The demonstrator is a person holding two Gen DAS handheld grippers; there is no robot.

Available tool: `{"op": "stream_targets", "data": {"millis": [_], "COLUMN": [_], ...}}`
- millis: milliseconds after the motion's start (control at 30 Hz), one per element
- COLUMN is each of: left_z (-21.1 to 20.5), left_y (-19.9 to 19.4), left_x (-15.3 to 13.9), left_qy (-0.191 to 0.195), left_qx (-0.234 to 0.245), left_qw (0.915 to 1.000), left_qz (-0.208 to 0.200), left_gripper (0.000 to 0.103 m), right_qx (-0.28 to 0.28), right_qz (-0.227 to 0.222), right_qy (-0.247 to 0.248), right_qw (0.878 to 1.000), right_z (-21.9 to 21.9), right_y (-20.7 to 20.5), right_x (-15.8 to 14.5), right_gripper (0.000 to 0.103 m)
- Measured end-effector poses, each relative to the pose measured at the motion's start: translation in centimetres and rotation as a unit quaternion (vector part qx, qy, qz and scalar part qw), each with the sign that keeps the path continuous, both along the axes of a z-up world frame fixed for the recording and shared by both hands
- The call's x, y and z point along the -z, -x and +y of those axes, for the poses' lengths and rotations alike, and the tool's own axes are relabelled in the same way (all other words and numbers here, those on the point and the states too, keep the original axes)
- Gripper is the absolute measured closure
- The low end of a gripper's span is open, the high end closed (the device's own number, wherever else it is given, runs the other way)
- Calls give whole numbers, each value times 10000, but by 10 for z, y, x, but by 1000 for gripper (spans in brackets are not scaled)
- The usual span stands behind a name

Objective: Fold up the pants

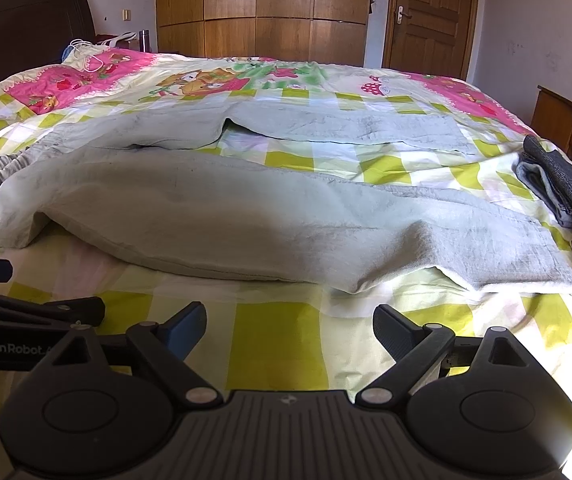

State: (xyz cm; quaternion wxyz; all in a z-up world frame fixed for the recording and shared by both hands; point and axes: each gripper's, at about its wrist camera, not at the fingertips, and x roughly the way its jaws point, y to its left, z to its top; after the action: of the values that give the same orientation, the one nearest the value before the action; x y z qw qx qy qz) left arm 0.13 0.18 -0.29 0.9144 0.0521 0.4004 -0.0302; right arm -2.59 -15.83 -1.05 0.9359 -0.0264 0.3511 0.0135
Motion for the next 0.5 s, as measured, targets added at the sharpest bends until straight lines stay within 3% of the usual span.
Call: {"op": "stream_targets", "data": {"millis": [233,500], "left_z": [2,12], "left_y": [-1,-5], "left_x": [1,-10], "left_qy": [83,-2], "left_qx": [-2,88], "left_qw": [9999,9998], "left_qz": [59,-168], "left_gripper": [0,0], "right_qx": [-14,-358], "right_qz": [-10,-159], "right_qy": [7,97], "right_qw": [10000,9992], "right_z": [1,12], "right_y": [0,-8], "right_x": [0,-13], "right_gripper": [2,3]}}
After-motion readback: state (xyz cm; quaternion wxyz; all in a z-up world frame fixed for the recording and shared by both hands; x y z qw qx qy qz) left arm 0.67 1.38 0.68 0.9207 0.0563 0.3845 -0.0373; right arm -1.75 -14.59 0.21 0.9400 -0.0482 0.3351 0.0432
